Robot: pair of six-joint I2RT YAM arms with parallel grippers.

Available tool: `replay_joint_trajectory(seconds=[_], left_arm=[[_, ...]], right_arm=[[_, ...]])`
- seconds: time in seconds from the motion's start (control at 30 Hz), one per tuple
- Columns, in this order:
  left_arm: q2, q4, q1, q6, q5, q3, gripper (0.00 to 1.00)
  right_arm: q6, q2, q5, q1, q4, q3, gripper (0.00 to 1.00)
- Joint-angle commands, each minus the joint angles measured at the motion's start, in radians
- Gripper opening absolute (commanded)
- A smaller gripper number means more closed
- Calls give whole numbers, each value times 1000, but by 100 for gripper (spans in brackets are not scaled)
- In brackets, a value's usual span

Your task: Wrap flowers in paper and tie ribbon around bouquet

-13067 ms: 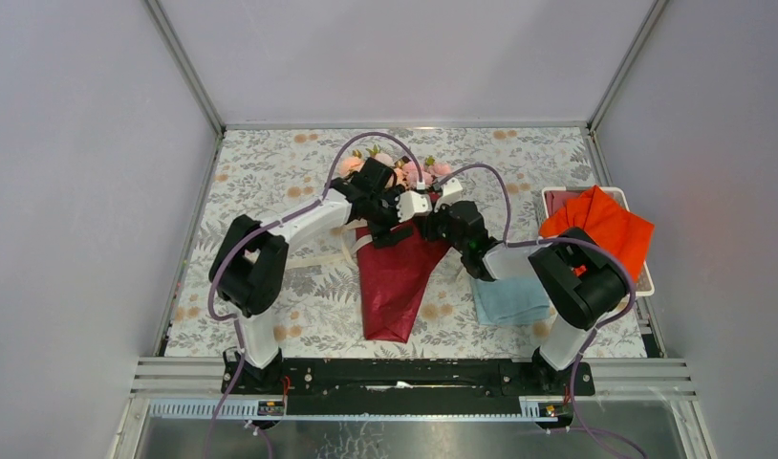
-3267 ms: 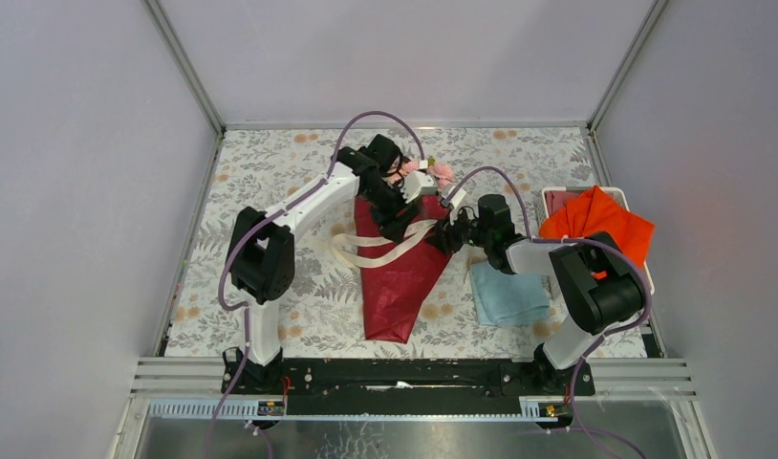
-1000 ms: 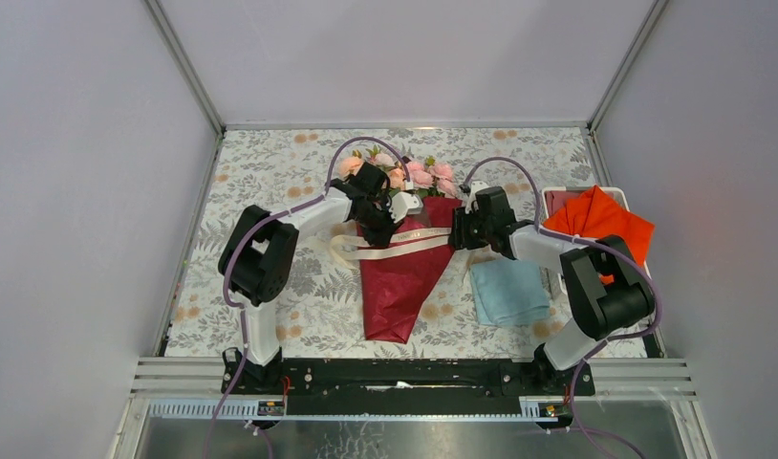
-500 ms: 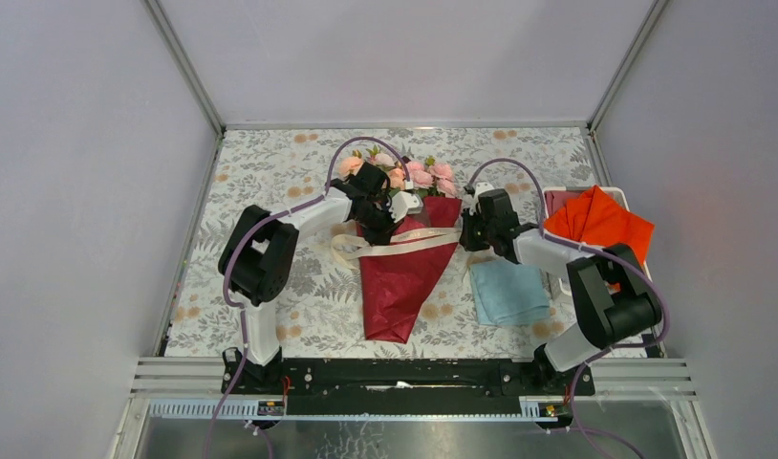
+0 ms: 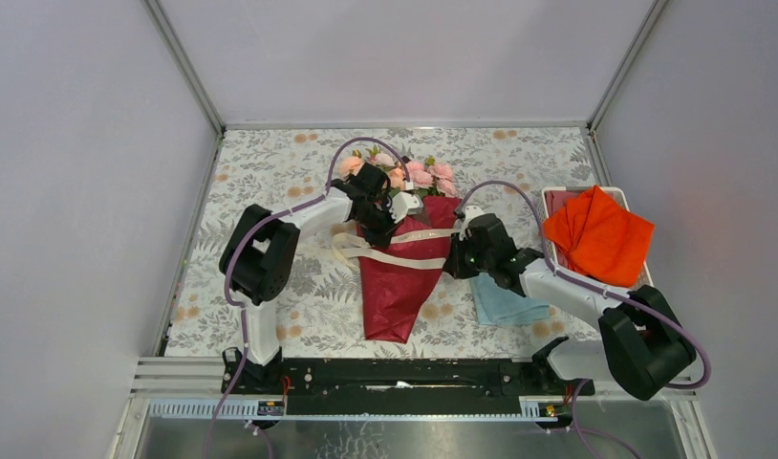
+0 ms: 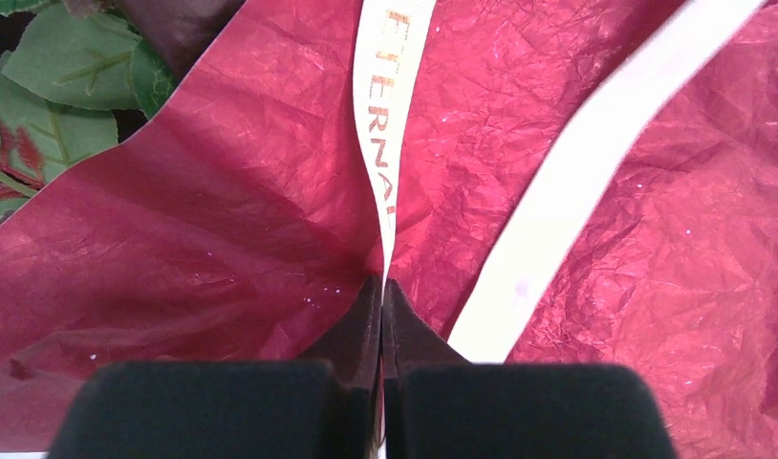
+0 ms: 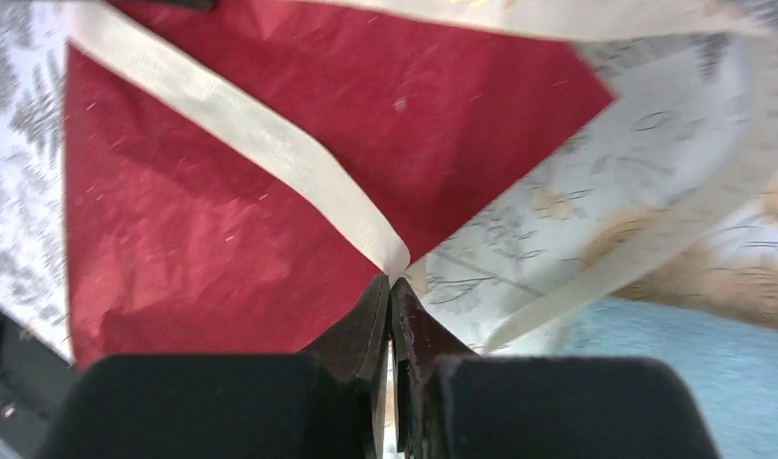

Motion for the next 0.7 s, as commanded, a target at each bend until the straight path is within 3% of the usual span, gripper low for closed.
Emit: replay_joint_trajectory(seconds=[0.0,0.2,0.37,0.67], left_arm=[[-10,6,-4,6,17,32,0],[-68,-108,-4,28,13,107,0],[-159,-310,-8,42,98,168,0],[-262,-437,-83,84,181,-20,3]], right_arm=[[93,-11,-127,54,66,-24,8],[164,112,-91,51,197,-5,6],[222,205,-67,31,278,8,5],[252,220,-91,18,343,-4,4]])
